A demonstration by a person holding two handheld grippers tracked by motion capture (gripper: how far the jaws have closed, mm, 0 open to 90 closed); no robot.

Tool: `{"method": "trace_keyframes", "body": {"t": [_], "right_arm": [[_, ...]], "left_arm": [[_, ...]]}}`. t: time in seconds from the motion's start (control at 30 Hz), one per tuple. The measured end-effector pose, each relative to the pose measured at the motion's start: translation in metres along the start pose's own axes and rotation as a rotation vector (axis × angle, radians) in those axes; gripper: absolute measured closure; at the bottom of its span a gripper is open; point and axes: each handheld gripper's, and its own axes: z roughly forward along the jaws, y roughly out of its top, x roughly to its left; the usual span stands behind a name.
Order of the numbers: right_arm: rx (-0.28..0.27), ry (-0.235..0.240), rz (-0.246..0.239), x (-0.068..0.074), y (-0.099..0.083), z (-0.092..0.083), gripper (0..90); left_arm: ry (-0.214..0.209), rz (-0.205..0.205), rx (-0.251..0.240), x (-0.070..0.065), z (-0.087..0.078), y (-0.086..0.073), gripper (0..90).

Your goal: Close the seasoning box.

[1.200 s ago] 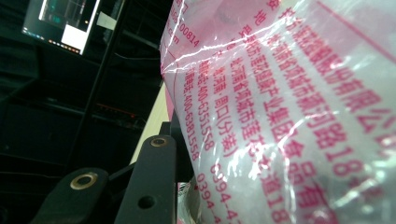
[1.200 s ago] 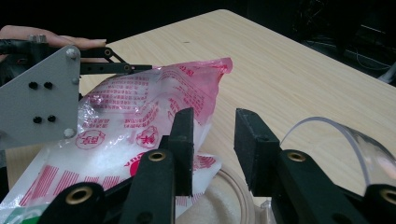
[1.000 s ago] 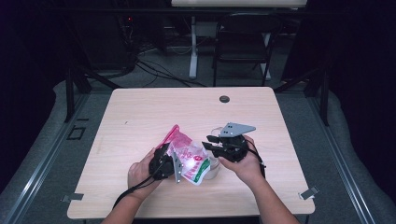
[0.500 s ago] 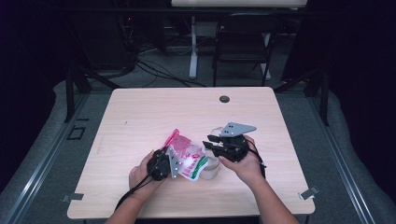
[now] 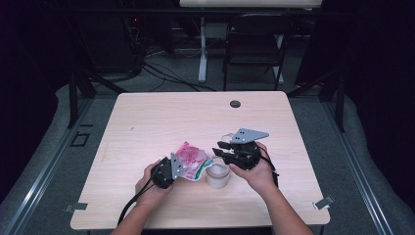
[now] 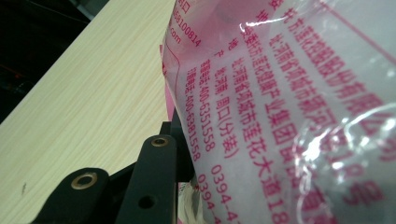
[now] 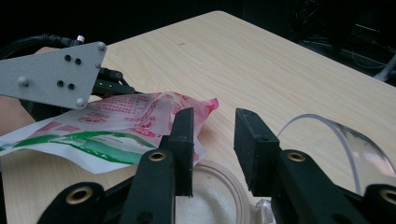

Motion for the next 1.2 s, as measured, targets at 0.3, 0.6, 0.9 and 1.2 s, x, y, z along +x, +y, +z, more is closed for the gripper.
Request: {"method": "trace_keyframes", "body": {"t": [0.3, 0.6, 0.9, 1.2], "right_arm": [[-0.003, -0.002, 0.0, 0.001, 0.0, 0.0, 68.5], [0.001, 0.0, -0.001, 0.001, 0.0, 0.001, 68.5], [-0.007, -0.003, 0.004, 0.001, 0.0, 0.0, 68.4], [-0.007, 0.0, 0.007, 0.0, 0.0, 0.0, 67.8]], "left_arm": [[-0.068, -0.079, -0.01, 0.005, 0.003, -0.004, 73.5], [-0.152, -0.205, -0.003, 0.014, 0.009, -0.01, 73.6], [-0.132, -0.299, -0.011, 0.028, 0.006, -0.017, 73.8], [-0.036, -0.386, -0.002, 0.056, -0.009, -0.022, 73.7]]}}
